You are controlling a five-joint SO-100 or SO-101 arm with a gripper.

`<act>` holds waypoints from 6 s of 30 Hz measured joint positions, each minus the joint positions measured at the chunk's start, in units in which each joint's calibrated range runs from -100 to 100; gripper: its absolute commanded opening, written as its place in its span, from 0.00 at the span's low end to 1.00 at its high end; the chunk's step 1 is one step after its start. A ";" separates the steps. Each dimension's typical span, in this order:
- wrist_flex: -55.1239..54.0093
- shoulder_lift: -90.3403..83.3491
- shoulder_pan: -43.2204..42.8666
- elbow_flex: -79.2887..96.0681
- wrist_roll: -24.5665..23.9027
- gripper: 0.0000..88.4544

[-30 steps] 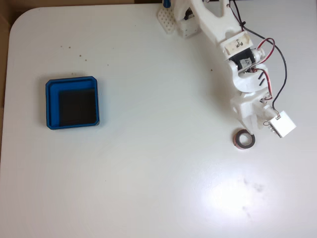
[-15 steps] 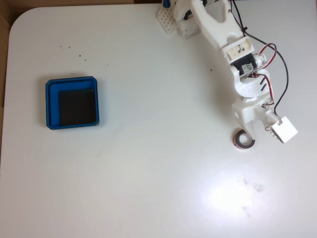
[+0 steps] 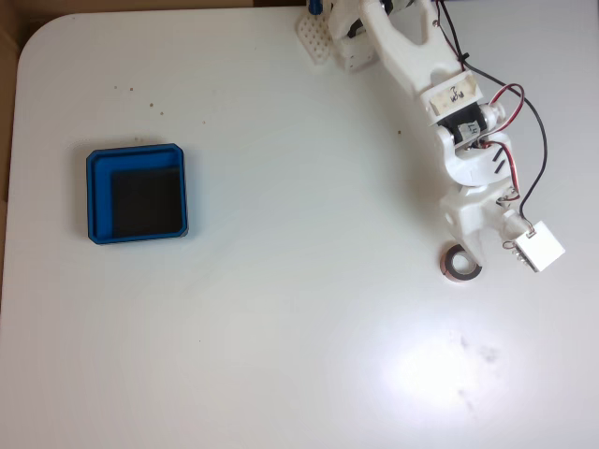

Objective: Pick the red roll and drop it in the blue box

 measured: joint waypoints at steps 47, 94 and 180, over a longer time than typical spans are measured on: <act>13.22 18.80 0.00 -14.17 0.08 0.23; 23.32 9.65 0.30 -20.00 -0.08 0.01; 40.89 -24.89 89.96 -20.00 -0.08 0.01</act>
